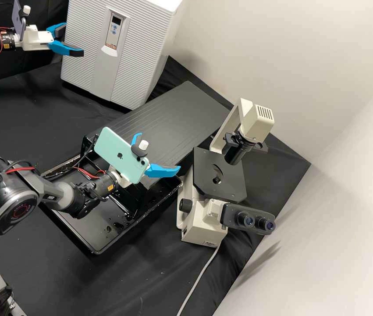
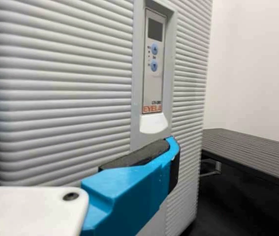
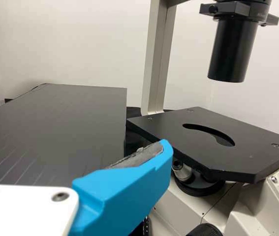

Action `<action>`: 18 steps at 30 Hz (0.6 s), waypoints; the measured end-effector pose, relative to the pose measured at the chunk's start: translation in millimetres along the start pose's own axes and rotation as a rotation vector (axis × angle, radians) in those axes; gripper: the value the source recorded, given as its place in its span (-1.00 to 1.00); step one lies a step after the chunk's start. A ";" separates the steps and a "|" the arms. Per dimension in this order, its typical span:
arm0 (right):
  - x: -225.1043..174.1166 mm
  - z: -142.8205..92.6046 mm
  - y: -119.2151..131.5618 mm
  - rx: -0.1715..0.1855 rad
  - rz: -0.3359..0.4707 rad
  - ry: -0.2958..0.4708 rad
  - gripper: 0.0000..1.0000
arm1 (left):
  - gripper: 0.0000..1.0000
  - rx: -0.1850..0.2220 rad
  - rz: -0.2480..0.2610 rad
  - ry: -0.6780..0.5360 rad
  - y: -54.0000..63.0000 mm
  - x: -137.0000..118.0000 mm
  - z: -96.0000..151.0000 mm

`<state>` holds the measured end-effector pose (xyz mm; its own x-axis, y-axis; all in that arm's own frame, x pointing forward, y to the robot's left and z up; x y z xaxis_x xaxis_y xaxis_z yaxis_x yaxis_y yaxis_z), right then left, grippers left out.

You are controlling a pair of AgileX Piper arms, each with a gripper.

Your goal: Open the incubator door

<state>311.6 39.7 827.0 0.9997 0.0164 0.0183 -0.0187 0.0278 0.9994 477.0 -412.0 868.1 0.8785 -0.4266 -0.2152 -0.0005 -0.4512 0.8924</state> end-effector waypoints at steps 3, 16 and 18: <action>0.0 0.0 0.0 0.000 0.000 0.000 1.00 | 1.00 -0.002 -0.010 0.014 5.3 1.7 -0.2; 0.0 0.0 0.0 0.000 0.000 0.000 1.00 | 1.00 0.022 -0.024 0.016 14.7 2.8 -2.6; 0.0 0.0 0.0 0.000 0.000 0.000 1.00 | 1.00 0.024 -0.019 0.011 15.9 2.5 -2.2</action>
<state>311.6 39.7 827.0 0.9997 0.0164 0.0183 -0.0187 0.0278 0.9994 480.2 -418.5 882.6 0.8838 -0.4089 -0.2273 0.0050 -0.4775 0.8786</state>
